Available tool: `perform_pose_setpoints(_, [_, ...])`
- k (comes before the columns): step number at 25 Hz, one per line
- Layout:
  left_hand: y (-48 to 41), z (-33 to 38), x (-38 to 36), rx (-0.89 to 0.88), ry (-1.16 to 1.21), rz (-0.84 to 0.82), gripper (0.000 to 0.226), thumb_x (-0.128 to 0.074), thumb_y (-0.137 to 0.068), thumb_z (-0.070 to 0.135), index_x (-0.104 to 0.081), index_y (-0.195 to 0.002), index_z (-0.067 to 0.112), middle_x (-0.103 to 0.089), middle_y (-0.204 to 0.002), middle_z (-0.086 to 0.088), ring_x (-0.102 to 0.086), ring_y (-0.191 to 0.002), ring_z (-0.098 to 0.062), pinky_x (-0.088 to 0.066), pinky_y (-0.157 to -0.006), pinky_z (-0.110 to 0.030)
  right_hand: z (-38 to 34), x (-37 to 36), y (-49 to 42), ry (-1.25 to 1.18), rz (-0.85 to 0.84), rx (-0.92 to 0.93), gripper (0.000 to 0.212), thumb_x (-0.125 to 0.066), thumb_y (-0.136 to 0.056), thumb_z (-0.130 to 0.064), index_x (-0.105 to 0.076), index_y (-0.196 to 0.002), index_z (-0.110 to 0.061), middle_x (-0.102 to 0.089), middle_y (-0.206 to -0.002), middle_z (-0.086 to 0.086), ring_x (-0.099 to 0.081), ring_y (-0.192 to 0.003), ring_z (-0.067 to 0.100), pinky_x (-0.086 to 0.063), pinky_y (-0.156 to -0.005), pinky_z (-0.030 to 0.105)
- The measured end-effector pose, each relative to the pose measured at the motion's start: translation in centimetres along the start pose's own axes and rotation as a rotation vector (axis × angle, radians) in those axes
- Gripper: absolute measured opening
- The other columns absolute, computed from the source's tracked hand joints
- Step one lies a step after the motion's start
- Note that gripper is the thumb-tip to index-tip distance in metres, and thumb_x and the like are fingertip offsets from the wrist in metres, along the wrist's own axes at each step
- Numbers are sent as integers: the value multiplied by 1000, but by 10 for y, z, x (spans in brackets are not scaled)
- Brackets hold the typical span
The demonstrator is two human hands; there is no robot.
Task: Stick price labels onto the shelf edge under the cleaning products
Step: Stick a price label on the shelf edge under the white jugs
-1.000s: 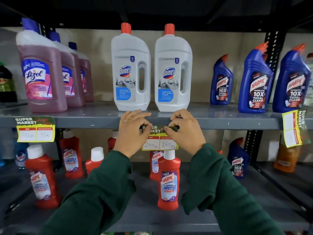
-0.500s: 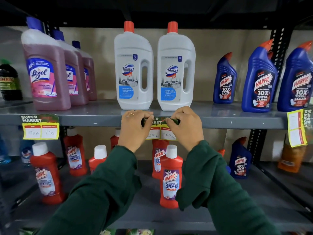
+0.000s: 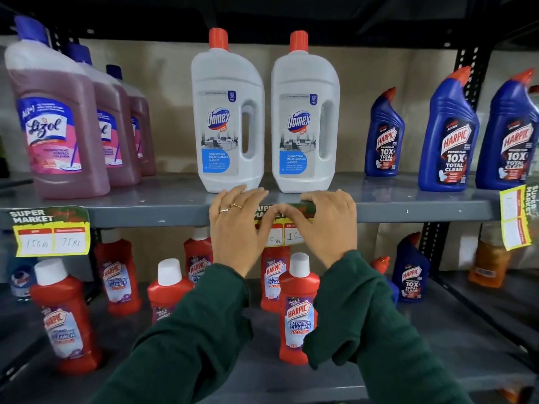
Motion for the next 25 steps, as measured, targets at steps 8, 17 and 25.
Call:
perform_pose_setpoints(8, [-2, -2, 8, -31, 79, 67, 24, -51, -87, 28, -69, -88, 12, -73, -83, -4, -57, -81, -17, -28, -85, -28, -2, 5, 3, -50, 126, 126, 39, -47, -82, -47, -66, -83, -13, -73, -80, 7, -60, -79, 27, -28, -84, 29])
perform_pose_setpoints(17, [-1, -2, 20, -36, 210, -39, 39, -33, -84, 22, -62, -100, 2, -68, -101, -14, -58, -91, -29, -44, -81, -37, 1, 15, 0, -28, 5, 166, 28, -50, -84, 3, -60, -109, -6, -69, -95, 22, -57, -90, 41, -47, -80, 46])
perform_pose_setpoints(25, [-4, 78, -6, -48, 204, 107, 33, -33, -78, 5, -56, -102, 1, -61, -118, -13, -48, -114, -33, -31, -103, -42, 63, 77, 4, -500, 152, -3, 23, -47, -91, -6, -56, -112, -7, -66, -111, 12, -59, -101, 22, -47, -91, 37])
Point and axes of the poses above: each hand's wrist, its own y-axis away from the middle knuckle, its own x-axis out of the back of the hand, z = x × y, the point moved 5 cm from there along -y, towards the middle knuckle
